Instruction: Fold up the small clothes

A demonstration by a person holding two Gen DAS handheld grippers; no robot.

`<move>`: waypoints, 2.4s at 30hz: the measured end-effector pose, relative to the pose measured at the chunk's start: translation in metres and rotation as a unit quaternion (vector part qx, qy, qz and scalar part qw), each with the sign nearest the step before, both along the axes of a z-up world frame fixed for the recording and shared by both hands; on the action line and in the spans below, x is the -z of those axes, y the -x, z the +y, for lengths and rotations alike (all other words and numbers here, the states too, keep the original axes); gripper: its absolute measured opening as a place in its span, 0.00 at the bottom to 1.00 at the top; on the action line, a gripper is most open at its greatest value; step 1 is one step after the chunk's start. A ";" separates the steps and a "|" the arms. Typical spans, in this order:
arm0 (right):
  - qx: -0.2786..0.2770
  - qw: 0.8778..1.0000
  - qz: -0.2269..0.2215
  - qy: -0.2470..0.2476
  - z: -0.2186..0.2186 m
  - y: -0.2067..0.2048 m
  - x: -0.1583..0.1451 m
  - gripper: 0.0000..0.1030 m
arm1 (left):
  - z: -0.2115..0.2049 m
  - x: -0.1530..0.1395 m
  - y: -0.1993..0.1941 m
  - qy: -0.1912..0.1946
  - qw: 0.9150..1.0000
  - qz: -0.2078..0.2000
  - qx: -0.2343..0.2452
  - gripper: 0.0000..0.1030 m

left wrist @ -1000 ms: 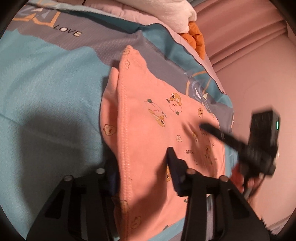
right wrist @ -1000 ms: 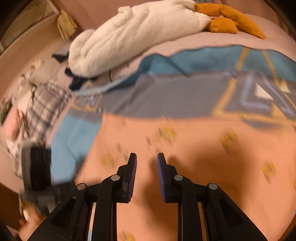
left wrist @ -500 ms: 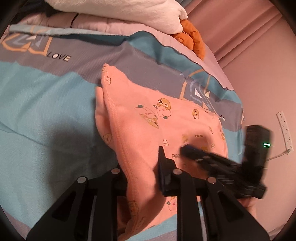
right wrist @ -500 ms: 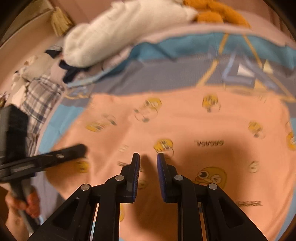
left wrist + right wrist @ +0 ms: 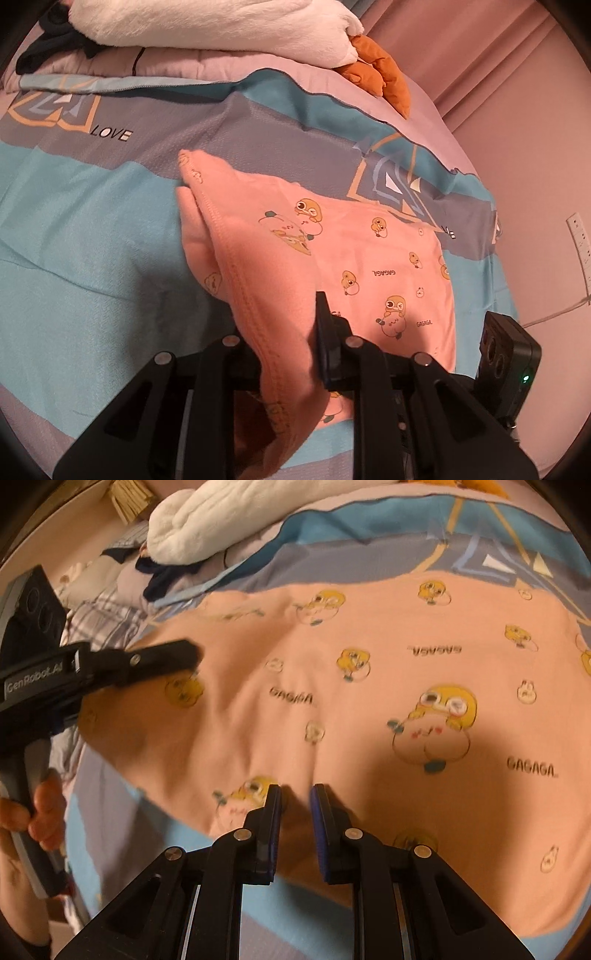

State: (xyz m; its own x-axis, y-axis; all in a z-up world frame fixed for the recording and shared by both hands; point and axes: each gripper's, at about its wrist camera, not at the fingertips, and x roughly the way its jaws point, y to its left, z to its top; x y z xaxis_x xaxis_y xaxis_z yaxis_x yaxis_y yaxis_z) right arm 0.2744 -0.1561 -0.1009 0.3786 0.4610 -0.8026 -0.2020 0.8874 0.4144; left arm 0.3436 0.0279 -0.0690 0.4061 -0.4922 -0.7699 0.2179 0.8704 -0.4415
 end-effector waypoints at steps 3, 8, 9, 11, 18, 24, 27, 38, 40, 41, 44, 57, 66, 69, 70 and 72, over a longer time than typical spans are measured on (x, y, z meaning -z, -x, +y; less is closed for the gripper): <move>0.012 0.999 -0.006 -0.037 -0.013 0.000 -0.008 0.19 | -0.010 -0.006 0.002 -0.012 1.000 -0.008 0.007 0.20; 0.093 0.986 -0.016 -0.139 -0.060 -0.009 -0.015 0.25 | -0.039 -0.015 0.008 -0.044 0.998 -0.028 0.035 0.20; 0.103 0.983 -0.017 -0.154 -0.063 -0.011 -0.015 0.27 | -0.048 -0.017 0.009 -0.050 0.997 -0.031 0.043 0.20; 0.118 0.974 -0.011 -0.191 -0.074 -0.017 -0.012 0.37 | -0.064 -0.019 0.011 -0.062 0.996 -0.037 0.057 0.20; 0.186 0.933 0.037 -0.307 -0.108 -0.026 0.005 0.71 | -0.124 -0.013 0.022 -0.083 0.987 -0.034 0.133 0.22; 0.214 0.908 0.074 -0.351 -0.118 -0.028 0.021 0.71 | -0.137 0.005 0.029 0.011 0.980 0.018 0.197 0.54; 0.213 0.909 0.078 -0.350 -0.118 -0.028 0.021 0.71 | -0.128 0.003 0.035 0.015 0.981 0.007 0.194 0.56; 0.194 0.939 0.075 -0.273 -0.110 -0.034 0.008 0.62 | -0.048 0.005 0.059 -0.020 0.989 -0.020 0.143 0.57; 0.191 0.954 0.072 -0.221 -0.105 -0.037 0.004 0.47 | -0.035 0.012 0.059 -0.019 0.991 -0.010 0.129 0.57; 0.189 0.959 0.070 -0.197 -0.101 -0.039 0.001 0.35 | -0.031 0.015 0.060 -0.015 0.992 -0.005 0.123 0.57; 0.176 0.975 0.057 -0.125 -0.097 -0.044 -0.007 0.11 | -0.019 0.020 0.066 -0.003 0.994 0.005 0.111 0.57; 0.176 0.982 -0.016 -0.072 -0.159 -0.038 -0.047 0.10 | -0.050 0.025 0.062 0.023 0.992 0.006 0.126 0.57; 0.205 0.978 -0.001 -0.044 -0.176 -0.025 -0.023 0.24 | -0.094 0.012 0.047 0.011 0.990 -0.029 0.139 0.57; 0.214 0.972 -0.060 0.076 -0.166 -0.008 -0.049 0.38 | -0.105 0.015 0.046 -0.010 0.989 -0.046 0.138 0.57; 0.204 0.971 -0.084 0.087 -0.162 0.000 -0.057 0.38 | -0.109 0.016 0.045 -0.016 0.989 -0.052 0.140 0.56; 0.164 0.978 -0.112 0.062 -0.153 0.016 -0.069 0.38 | -0.116 0.019 0.045 -0.031 0.987 -0.062 0.144 0.56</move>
